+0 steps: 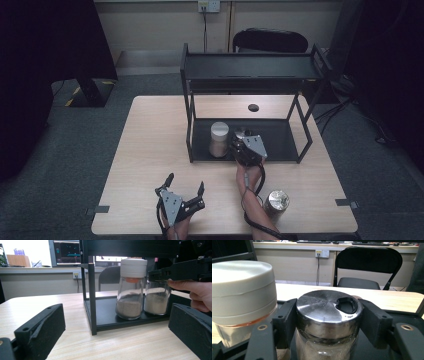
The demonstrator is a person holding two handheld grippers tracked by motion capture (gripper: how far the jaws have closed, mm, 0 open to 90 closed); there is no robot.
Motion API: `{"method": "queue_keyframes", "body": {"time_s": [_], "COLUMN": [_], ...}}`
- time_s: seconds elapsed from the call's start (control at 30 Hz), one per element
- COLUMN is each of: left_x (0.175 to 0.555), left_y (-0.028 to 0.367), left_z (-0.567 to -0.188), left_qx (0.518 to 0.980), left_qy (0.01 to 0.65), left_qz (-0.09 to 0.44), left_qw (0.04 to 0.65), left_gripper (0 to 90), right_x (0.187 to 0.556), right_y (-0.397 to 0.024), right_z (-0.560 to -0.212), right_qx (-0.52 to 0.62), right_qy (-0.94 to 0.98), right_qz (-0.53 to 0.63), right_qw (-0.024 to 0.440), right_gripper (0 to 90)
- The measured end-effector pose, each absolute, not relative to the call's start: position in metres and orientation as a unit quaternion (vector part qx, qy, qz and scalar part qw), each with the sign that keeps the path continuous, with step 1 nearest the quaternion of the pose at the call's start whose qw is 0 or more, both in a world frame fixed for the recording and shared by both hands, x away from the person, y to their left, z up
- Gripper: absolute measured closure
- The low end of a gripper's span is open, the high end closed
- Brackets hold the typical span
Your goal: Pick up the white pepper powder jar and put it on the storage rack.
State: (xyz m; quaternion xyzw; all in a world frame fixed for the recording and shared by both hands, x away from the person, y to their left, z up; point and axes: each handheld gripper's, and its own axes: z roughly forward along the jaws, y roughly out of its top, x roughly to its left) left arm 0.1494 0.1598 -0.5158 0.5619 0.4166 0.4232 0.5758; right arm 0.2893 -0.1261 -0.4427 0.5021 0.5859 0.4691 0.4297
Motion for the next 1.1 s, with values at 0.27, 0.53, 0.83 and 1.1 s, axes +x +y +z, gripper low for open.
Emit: {"method": "queue_keyframes", "body": {"time_s": [0.27, 0.53, 0.83, 1.1], "left_x": [0.1494, 0.1493, 0.1492, 0.1494], "left_y": [0.1596, 0.1594, 0.1594, 0.1595], "left_z": [-0.5157, -0.5159, -0.5159, -0.5157], "left_qx": [0.562, 0.561, 0.561, 0.562], "left_qy": [0.417, 0.417, 0.417, 0.417], "left_qz": [0.424, 0.424, 0.424, 0.424], "left_qw": [0.576, 0.575, 0.575, 0.575], "left_gripper": [0.3, 0.3, 0.3, 0.3], "right_x": [0.2902, 0.2893, 0.2863, 0.2863], "right_y": [-0.1281, -0.1296, -0.1283, -0.1297], "right_z": [-0.4438, -0.4455, -0.4480, -0.4466], "right_qx": [0.505, 0.506, 0.502, 0.502], "right_qy": [0.587, 0.584, 0.586, 0.588], "right_qz": [0.467, 0.468, 0.468, 0.467], "right_qw": [0.426, 0.428, 0.432, 0.429], "right_gripper": [34.9, 34.9, 34.7, 34.5]}}
